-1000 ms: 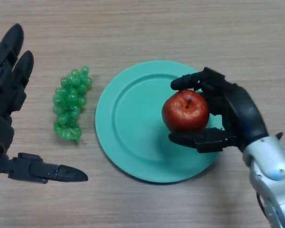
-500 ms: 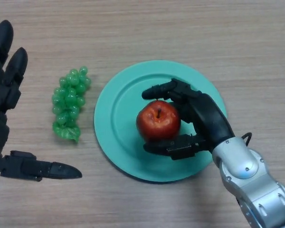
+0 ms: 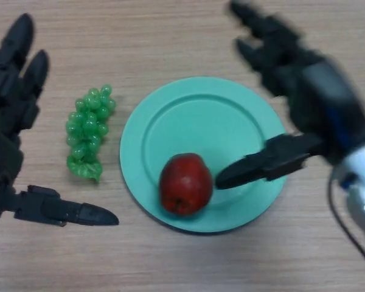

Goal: Pick up the red apple and place it on the plate

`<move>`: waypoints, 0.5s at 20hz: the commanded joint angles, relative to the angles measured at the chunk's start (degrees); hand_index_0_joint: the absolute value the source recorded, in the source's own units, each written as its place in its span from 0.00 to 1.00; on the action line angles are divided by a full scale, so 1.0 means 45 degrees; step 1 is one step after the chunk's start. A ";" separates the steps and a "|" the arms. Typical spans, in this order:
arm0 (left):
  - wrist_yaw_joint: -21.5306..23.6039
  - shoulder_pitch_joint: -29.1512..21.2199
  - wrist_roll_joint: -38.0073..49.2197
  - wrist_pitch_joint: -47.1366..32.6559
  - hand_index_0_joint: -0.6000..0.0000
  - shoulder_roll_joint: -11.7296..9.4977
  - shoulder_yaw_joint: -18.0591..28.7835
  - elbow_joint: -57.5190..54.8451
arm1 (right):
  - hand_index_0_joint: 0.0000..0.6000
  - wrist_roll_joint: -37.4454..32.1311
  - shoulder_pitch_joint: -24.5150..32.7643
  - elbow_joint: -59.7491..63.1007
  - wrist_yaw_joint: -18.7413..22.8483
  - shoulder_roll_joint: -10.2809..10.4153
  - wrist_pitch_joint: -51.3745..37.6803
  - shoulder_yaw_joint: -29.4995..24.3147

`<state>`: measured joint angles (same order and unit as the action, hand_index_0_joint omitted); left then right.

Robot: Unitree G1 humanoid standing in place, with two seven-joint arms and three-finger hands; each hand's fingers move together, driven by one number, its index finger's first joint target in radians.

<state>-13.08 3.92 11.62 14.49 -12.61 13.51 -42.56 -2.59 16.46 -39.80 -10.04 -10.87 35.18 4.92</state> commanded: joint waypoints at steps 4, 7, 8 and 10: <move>0.0159 -0.0360 -0.0043 -0.0882 1.00 -0.0437 0.0190 -0.0985 | 0.00 -0.1850 -0.1997 -0.1999 0.0481 -0.0434 -0.2276 -0.1393; 0.0261 -0.0300 -0.0235 -0.0902 1.00 -0.0372 -0.0149 -0.0928 | 0.00 -0.2458 -0.3232 -0.2208 0.0660 -0.0520 -0.3534 -0.1912; 0.0281 -0.0261 -0.0294 -0.0970 1.00 -0.0336 -0.0236 -0.0892 | 0.00 -0.2452 -0.3481 -0.2185 0.0605 -0.0554 -0.3825 -0.2033; 0.0354 -0.0190 -0.0391 -0.1058 1.00 -0.0274 -0.0423 -0.0917 | 0.00 -0.2490 -0.3782 -0.2182 0.0533 -0.0579 -0.4090 -0.2322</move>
<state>-13.07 3.80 11.57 15.37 -12.69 10.44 -43.84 -11.40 -1.60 -45.93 -8.32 -12.24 25.52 -3.79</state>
